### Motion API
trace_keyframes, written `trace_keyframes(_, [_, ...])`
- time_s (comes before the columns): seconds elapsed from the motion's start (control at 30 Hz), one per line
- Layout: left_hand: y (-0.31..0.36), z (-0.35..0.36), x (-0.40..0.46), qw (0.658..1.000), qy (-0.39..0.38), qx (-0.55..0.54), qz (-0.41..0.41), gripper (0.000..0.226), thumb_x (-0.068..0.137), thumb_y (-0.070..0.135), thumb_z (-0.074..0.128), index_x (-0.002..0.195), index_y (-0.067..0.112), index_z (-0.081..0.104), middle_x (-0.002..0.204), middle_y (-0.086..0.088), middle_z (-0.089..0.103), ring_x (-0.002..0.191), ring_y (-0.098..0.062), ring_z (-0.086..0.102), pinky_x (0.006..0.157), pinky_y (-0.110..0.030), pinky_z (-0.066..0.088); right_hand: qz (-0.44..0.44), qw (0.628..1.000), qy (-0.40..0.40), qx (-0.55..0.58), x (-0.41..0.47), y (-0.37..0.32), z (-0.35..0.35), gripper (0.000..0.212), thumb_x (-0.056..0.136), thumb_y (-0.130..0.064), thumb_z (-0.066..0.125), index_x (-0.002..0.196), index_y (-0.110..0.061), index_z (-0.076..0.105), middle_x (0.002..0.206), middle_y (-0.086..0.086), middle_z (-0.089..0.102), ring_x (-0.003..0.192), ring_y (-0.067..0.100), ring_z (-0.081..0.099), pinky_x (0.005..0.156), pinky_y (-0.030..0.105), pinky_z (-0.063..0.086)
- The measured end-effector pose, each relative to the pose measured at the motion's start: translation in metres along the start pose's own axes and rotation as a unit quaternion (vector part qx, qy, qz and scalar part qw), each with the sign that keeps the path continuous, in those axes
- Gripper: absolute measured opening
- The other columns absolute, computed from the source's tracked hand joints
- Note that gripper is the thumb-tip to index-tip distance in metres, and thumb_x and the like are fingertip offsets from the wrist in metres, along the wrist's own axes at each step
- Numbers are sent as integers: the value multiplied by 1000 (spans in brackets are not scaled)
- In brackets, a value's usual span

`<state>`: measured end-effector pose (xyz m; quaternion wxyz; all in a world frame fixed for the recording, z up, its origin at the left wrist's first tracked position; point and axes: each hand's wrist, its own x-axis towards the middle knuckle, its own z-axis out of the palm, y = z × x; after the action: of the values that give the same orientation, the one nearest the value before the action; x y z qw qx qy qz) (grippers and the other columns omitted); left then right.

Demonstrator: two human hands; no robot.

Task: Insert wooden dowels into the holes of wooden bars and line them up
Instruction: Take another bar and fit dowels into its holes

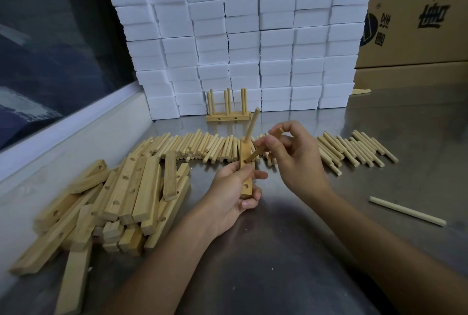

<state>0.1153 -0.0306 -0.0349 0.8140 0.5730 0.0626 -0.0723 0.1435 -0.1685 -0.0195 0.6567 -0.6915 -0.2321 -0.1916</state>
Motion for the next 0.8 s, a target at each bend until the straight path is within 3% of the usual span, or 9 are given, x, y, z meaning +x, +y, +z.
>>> trace_keyframes(0.07, [0, 0, 1, 1000, 0, 3, 1, 14, 104, 11, 43, 106, 3, 55, 90, -16, 65, 45, -16, 48, 32, -19, 27, -28, 998, -27, -49, -1, -2, 2, 7, 97, -8, 60, 102, -6, 55, 88, 2, 76, 84, 13, 73, 67, 25, 56])
trace_keyframes(0.17, [-1, 0, 2, 1000, 3, 5, 3, 13, 104, 12, 44, 105, 3, 54, 88, -15, 65, 44, -16, 48, 31, -19, 26, -38, 997, -41, -51, -3, -6, 4, 8, 97, -10, 61, 100, -16, 56, 88, -1, 76, 79, 10, 72, 53, 15, 51])
trace_keyframes(0.27, [-2, 0, 3, 1000, 3, 11, 4, 12, 104, 12, 45, 104, 4, 53, 89, -16, 65, 44, -16, 48, 31, -19, 26, -46, 995, -41, -74, -1, -6, 4, 7, 98, -13, 61, 101, -18, 56, 89, -3, 76, 72, 19, 71, 51, 21, 51])
trace_keyframes(0.4, [-3, 0, 3, 1000, -3, 19, 6, 12, 104, 12, 45, 106, 5, 54, 90, -15, 64, 44, -16, 49, 32, -18, 26, -46, 993, -36, -105, 6, -3, 4, 6, 98, -14, 60, 101, -17, 55, 85, -5, 76, 72, 23, 71, 62, 41, 57])
trace_keyframes(0.5, [-2, 0, 2, 1000, -10, 21, 3, 14, 104, 14, 46, 108, 4, 55, 88, -14, 65, 44, -16, 48, 32, -18, 26, -36, 994, -25, -100, 10, -4, 6, 15, 98, -13, 59, 96, -27, 54, 82, -7, 76, 77, 11, 73, 71, 34, 59])
trace_keyframes(0.63, [-1, 0, 2, 1000, -8, 10, 2, 14, 103, 14, 47, 106, 3, 55, 83, -12, 67, 43, -16, 48, 31, -19, 26, -24, 992, -26, -118, 15, -4, 10, 10, 98, -15, 59, 97, -24, 56, 81, -8, 75, 71, 4, 71, 58, 16, 50])
trace_keyframes(0.7, [-1, 0, 2, 1000, -4, 8, 1, 14, 103, 13, 46, 104, 2, 55, 81, -12, 66, 43, -16, 48, 31, -19, 26, -27, 989, -33, -140, 18, -4, 11, 3, 98, -15, 59, 100, -16, 58, 81, -7, 75, 69, 6, 70, 56, 19, 51])
trace_keyframes(0.8, [-2, 1, 3, 1000, 2, 9, -2, 14, 104, 10, 44, 100, 2, 55, 82, -14, 64, 42, -16, 47, 30, -19, 26, -46, 982, -46, -179, 19, -8, 14, 2, 98, -11, 59, 99, -13, 59, 80, -5, 75, 75, 4, 70, 70, 23, 56])
